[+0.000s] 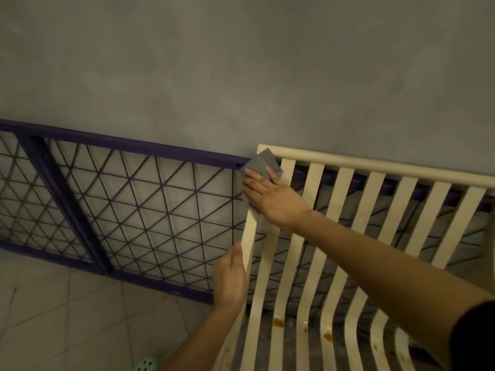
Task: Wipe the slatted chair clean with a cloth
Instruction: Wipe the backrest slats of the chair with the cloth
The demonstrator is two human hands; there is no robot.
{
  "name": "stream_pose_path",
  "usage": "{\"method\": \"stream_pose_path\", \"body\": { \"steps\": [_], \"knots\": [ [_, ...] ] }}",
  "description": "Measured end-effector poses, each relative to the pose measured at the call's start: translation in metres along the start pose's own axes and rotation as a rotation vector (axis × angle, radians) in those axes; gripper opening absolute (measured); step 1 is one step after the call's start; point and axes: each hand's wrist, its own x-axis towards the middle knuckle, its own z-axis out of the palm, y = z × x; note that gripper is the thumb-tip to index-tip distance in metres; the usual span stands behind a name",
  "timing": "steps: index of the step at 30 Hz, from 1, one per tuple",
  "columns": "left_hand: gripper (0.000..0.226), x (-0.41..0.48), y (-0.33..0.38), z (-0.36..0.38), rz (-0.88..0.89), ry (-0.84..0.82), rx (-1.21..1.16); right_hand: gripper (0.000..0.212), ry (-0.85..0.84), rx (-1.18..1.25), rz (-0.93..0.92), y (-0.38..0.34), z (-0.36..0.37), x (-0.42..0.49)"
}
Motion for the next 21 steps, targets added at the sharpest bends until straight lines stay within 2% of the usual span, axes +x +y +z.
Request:
{"method": "stream_pose_path", "body": {
  "steps": [3, 7, 9, 12, 16, 18, 21],
  "knots": [
    [0.044, 0.002, -0.012, -0.004, -0.079, 0.000, -0.038, 0.050, 0.017, 0.088, 0.055, -0.032, 0.019, -0.020],
    [0.059, 0.008, -0.022, -0.012, -0.170, -0.018, -0.178, 0.048, 0.064, 0.403, 0.226, -0.110, 0.029, -0.052],
    [0.053, 0.003, -0.024, -0.022, -0.260, 0.014, -0.264, 0.047, 0.053, 0.614, 0.349, -0.149, 0.026, -0.063],
    [0.048, -0.018, -0.031, -0.043, -0.333, -0.022, -0.257, 0.042, 0.076, 0.855, 0.540, -0.189, 0.021, -0.071],
    [0.062, -0.057, -0.043, -0.073, -0.341, -0.081, -0.161, 0.051, 0.156, 1.129, 0.728, -0.228, 0.000, -0.082],
    [0.061, -0.075, -0.044, -0.082, -0.334, -0.080, -0.152, 0.057, 0.197, 1.211, 0.807, -0.241, -0.015, -0.086],
    [0.055, -0.100, -0.042, -0.091, -0.281, -0.067, -0.140, 0.064, 0.172, 1.384, 1.015, -0.263, -0.036, -0.093]
  ]
}}
